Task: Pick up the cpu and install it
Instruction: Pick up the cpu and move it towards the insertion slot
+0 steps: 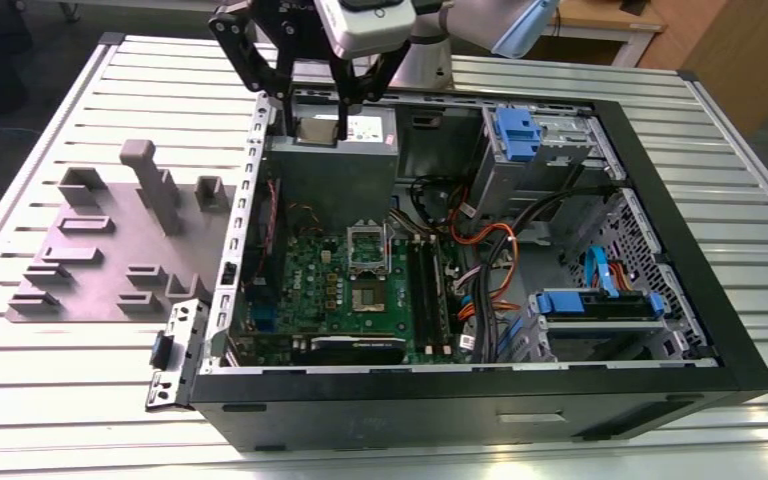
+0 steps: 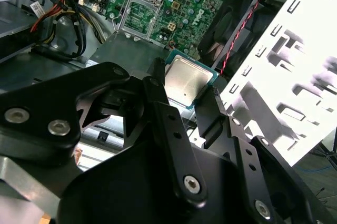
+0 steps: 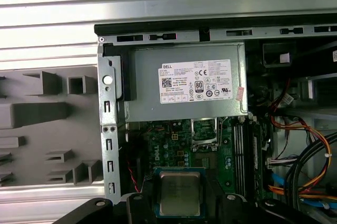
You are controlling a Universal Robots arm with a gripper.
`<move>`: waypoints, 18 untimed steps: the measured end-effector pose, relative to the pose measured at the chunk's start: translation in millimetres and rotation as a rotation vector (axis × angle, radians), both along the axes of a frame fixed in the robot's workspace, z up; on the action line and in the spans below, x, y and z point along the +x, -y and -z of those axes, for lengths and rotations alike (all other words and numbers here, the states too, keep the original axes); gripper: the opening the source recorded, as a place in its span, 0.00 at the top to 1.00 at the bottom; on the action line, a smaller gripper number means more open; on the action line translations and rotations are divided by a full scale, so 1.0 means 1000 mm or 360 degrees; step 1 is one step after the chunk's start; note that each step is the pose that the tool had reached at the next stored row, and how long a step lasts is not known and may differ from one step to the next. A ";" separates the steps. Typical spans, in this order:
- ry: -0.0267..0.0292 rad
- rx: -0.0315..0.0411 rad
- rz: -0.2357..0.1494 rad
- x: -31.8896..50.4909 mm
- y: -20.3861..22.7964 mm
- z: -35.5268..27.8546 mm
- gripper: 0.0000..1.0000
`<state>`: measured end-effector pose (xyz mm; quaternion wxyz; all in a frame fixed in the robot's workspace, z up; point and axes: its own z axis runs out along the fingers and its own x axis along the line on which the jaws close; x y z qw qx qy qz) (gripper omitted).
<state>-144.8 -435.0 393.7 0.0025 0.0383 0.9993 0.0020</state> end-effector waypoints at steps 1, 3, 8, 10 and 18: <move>0.00000 0.0000 0.0000 0.0000 0.0000 0.0000 0.53; 0.00000 0.0000 0.0000 0.0000 0.0000 0.0000 0.53; 0.00000 0.0000 0.0000 0.0001 0.0020 0.0001 0.53; 0.00001 0.0000 0.0000 0.0001 0.0040 0.0002 0.53; 0.00000 0.0000 0.0000 0.0043 0.0049 0.0002 0.53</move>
